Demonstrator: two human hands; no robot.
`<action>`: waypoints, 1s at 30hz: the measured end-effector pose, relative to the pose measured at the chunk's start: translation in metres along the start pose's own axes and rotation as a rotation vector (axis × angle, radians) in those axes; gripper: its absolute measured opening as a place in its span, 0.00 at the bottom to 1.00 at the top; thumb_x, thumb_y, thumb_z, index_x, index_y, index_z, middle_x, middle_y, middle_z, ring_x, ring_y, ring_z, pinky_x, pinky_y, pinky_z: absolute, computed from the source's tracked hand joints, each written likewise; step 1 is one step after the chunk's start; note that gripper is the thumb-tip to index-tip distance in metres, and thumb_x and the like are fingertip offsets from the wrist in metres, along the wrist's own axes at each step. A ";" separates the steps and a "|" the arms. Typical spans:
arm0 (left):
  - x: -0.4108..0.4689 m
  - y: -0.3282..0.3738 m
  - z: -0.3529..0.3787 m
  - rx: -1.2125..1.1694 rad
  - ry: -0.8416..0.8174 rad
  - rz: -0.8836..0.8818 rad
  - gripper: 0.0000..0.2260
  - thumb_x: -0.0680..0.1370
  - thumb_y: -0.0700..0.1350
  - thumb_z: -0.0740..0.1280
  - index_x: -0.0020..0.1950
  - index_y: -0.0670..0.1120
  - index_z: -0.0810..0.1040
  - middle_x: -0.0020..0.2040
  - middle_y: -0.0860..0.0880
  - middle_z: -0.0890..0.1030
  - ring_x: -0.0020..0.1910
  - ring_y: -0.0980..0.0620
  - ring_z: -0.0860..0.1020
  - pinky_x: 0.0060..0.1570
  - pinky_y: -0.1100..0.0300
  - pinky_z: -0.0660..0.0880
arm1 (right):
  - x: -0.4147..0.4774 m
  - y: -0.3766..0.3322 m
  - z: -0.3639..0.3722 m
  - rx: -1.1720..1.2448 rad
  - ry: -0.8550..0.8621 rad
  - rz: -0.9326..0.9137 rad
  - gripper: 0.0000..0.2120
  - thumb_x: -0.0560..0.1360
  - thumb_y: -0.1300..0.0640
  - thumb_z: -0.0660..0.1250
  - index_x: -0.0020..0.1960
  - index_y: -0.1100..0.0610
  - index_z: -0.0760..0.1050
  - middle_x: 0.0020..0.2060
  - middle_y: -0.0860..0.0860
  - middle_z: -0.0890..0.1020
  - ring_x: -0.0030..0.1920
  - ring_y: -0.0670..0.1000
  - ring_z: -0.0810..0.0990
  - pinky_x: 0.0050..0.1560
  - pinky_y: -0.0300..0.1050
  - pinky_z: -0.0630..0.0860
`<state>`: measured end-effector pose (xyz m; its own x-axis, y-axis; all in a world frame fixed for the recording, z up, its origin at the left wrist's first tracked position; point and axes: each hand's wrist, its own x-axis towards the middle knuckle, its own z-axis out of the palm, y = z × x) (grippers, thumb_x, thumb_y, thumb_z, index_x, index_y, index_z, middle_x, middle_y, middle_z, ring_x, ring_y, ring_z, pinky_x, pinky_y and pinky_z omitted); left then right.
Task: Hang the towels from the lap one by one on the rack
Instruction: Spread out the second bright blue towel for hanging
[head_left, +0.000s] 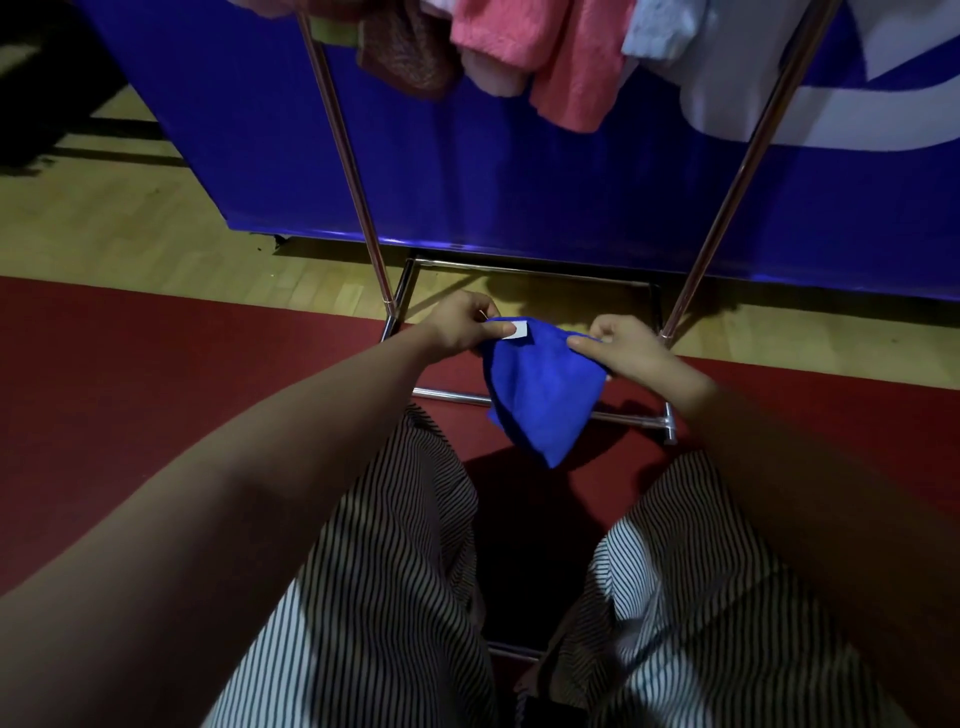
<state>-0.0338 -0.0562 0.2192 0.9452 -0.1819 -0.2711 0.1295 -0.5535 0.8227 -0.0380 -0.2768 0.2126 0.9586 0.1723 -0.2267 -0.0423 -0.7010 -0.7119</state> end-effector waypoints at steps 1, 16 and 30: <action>0.000 0.001 0.001 0.001 0.009 -0.001 0.09 0.76 0.43 0.68 0.38 0.44 0.71 0.33 0.47 0.74 0.30 0.53 0.73 0.27 0.69 0.73 | 0.002 -0.001 0.002 0.010 0.028 0.008 0.16 0.74 0.54 0.67 0.32 0.56 0.65 0.25 0.49 0.72 0.24 0.45 0.70 0.20 0.29 0.61; 0.009 0.023 0.049 0.169 0.222 0.053 0.10 0.76 0.42 0.65 0.36 0.46 0.68 0.42 0.37 0.78 0.41 0.45 0.75 0.37 0.57 0.66 | 0.011 -0.026 0.035 0.629 0.041 0.285 0.08 0.73 0.57 0.70 0.38 0.57 0.74 0.40 0.57 0.78 0.44 0.53 0.77 0.36 0.42 0.77; 0.005 0.022 0.051 -0.131 0.031 -0.050 0.10 0.71 0.40 0.72 0.40 0.47 0.71 0.37 0.48 0.75 0.35 0.51 0.73 0.34 0.59 0.69 | 0.007 -0.026 0.024 0.577 -0.026 0.422 0.14 0.79 0.47 0.60 0.44 0.56 0.76 0.39 0.49 0.79 0.34 0.46 0.76 0.33 0.36 0.71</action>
<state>-0.0411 -0.1104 0.2105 0.9452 -0.1300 -0.2995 0.2130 -0.4498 0.8674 -0.0374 -0.2403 0.2139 0.8209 -0.0118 -0.5710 -0.5573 -0.2347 -0.7964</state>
